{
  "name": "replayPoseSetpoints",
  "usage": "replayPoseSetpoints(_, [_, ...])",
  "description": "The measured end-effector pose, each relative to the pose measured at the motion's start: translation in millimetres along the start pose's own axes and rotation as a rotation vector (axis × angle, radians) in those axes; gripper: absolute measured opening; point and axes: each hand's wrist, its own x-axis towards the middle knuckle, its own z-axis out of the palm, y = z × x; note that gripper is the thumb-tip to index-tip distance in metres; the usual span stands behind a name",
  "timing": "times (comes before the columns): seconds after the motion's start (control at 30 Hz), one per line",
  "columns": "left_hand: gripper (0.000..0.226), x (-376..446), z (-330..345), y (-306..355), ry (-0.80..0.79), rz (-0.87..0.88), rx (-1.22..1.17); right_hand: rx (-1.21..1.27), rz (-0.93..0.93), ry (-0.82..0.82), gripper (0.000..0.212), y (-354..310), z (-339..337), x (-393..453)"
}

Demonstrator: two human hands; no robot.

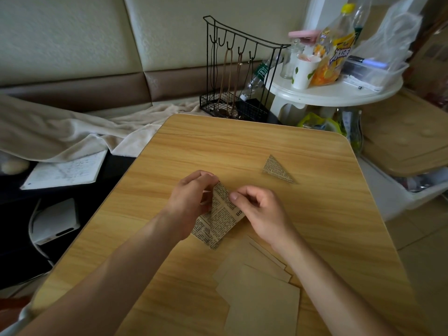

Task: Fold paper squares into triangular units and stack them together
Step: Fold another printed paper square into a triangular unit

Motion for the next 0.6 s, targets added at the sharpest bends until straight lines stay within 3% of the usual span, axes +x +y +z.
replayPoseSetpoints(0.1, [0.013,-0.7,-1.2,-1.0,-0.013,0.01,0.036,-0.021,0.001,0.021,0.015,1.1,0.6,1.3])
replayPoseSetpoints(0.23, [0.024,-3.7,-1.7,-3.0,-0.122,0.037,0.21,-0.029,-0.014,0.106,0.017,4.1,1.3,0.9])
replayPoseSetpoints(0.47, [0.018,0.1,-6.1,-1.9,0.01,0.049,0.146,-0.044,-0.028,0.075,0.019,4.8,1.2,0.5])
replayPoseSetpoints(0.6, [0.019,0.8,-7.3,-3.1,-0.039,0.005,0.123,-0.014,0.002,0.139,0.017,6.3,1.6,1.7])
